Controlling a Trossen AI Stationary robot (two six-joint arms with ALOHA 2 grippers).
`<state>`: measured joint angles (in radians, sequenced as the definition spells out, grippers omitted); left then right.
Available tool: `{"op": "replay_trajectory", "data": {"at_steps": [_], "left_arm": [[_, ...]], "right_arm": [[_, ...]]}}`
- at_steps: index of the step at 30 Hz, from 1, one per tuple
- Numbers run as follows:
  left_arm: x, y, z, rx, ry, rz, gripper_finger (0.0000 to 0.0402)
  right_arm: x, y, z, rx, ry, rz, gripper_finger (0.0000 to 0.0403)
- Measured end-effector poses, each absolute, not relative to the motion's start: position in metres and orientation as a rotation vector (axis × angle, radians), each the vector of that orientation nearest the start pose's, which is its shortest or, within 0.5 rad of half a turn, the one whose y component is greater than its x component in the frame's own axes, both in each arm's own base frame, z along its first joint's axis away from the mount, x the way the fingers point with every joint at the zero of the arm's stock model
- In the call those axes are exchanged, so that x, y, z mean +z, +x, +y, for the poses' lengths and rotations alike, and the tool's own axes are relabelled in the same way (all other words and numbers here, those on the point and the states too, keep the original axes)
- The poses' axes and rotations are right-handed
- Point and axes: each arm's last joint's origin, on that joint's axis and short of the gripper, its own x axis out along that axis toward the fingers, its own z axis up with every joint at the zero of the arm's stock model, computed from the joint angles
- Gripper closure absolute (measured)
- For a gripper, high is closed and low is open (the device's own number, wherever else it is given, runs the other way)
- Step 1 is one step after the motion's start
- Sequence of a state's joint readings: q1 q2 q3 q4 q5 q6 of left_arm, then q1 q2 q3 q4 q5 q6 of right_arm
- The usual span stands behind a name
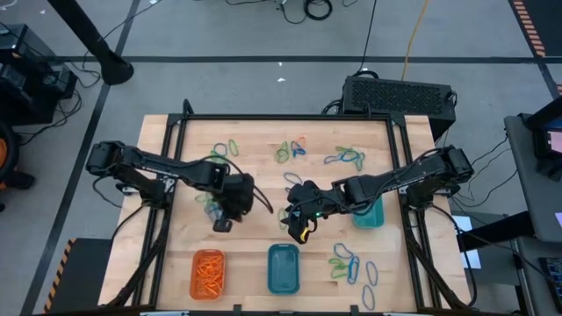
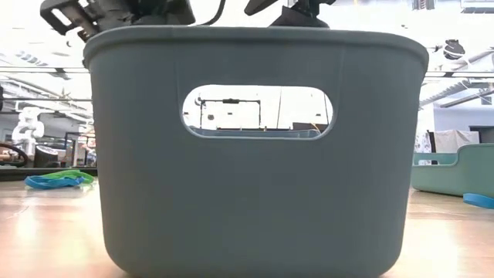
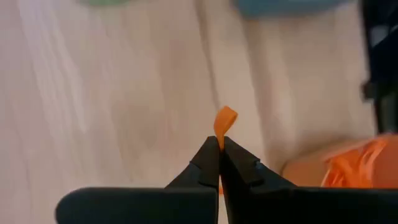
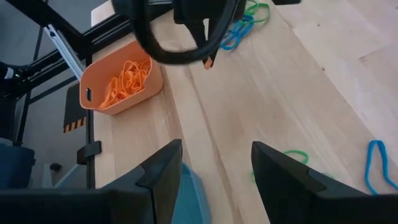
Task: Sort rubber bands into baskets
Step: Put the orange rubber band into the orange bin
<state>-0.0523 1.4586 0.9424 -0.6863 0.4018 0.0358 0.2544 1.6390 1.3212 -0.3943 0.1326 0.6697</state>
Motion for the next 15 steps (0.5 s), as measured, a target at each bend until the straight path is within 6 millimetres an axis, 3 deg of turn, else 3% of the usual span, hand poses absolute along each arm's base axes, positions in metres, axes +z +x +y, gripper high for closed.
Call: {"op": "replay_trajectory", "data": {"at_steps": [4, 8, 11, 15], "left_arm": [[0.211, 0.270, -0.025, -0.417, -0.240, 1.146, 0.0400], [0.213, 0.267, -0.032, -0.510, -0.454, 1.191, 0.0400], [0.213, 0.262, -0.043, -0.544, -0.627, 1.286, 0.0401], [0.213, 0.254, -0.068, -0.560, -0.663, 1.384, 0.0401]], "right_arm": [[0.284, 0.351, 0.092, -0.111, 0.499, 0.708, 0.0218], [0.284, 0.349, 0.097, -0.099, 0.494, 0.713, 0.0218], [0.284, 0.349, 0.098, -0.095, 0.485, 0.714, 0.0218], [0.284, 0.349, 0.096, -0.113, 0.452, 0.703, 0.0218]]}}
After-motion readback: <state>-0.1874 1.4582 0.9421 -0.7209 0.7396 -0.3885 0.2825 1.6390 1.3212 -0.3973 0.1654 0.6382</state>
